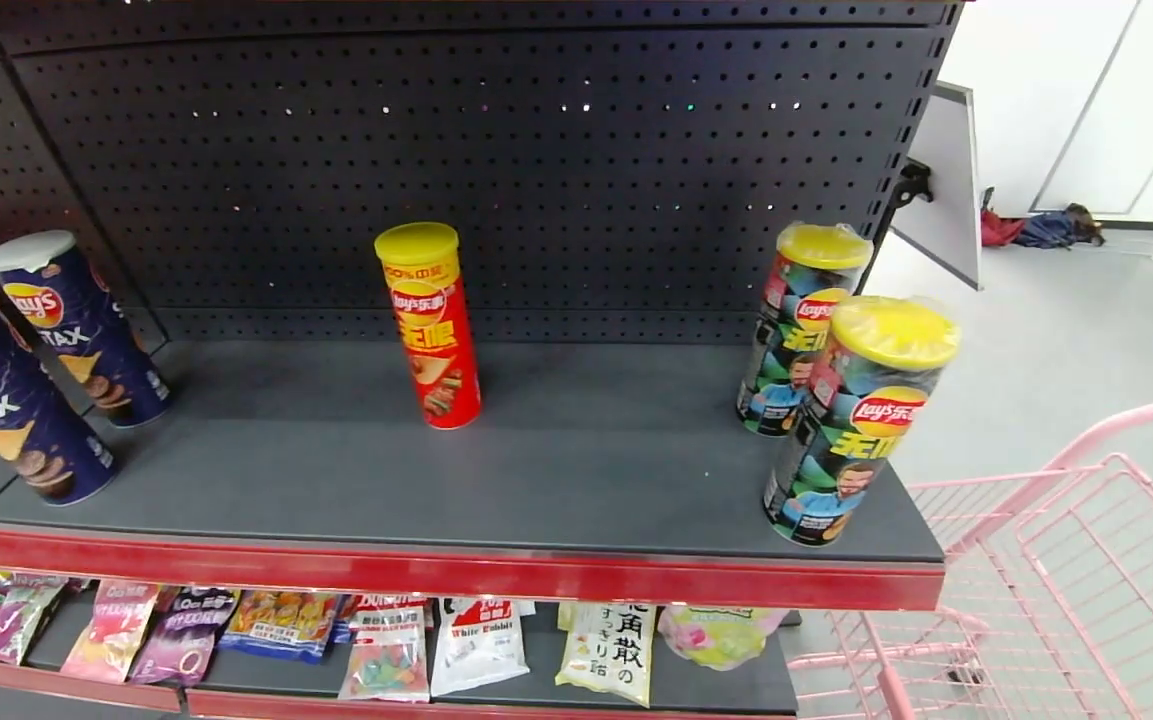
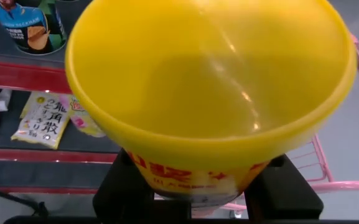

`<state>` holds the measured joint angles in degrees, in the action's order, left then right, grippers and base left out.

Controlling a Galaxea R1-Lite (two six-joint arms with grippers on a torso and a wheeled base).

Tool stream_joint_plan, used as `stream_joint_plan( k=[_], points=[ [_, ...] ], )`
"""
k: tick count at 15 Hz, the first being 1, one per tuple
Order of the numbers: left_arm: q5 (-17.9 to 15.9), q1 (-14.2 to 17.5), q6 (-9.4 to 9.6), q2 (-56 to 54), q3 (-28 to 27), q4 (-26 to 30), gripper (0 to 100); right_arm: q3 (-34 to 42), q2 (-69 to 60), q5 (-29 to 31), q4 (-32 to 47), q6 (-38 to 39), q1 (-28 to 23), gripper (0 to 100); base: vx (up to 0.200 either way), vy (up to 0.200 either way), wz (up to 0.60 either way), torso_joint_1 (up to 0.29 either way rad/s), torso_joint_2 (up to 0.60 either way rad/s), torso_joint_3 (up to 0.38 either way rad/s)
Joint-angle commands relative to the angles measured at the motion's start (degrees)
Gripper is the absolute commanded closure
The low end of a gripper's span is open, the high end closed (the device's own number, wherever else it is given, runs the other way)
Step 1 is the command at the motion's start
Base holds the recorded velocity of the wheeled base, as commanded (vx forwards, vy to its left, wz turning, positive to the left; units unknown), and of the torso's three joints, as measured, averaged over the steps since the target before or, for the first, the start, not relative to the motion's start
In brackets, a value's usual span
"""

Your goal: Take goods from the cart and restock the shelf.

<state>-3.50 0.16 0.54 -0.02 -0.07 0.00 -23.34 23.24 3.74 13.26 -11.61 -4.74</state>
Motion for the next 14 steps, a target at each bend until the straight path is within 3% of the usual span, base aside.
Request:
stream_joint_plan(
  k=[1, 3, 14],
  points=[
    [-0.02, 0.02, -0.01, 0.02, -0.01, 0.00, 0, 1.64, -5.04, 0.12, 0.18, -0.35, -0.09, 100, 0.000, 0.000, 0.00, 0.000, 0.00, 0.000],
    [-0.02, 0.02, 0.17, 0.02, -0.01, 0.00, 0, 1.81, -7.15, -0.05, 0.18, -0.17, 0.00, 100, 0.000, 0.000, 0.00, 0.000, 0.00, 0.000],
    [0.07, 0.02, 0.17, 0.02, 0.07, 0.00, 0, 4.62, -13.74, -0.67, 0.45, -0.08, 0.79, 100, 0.000, 0.200, 0.00, 0.002, 0.00, 0.000]
  ],
)
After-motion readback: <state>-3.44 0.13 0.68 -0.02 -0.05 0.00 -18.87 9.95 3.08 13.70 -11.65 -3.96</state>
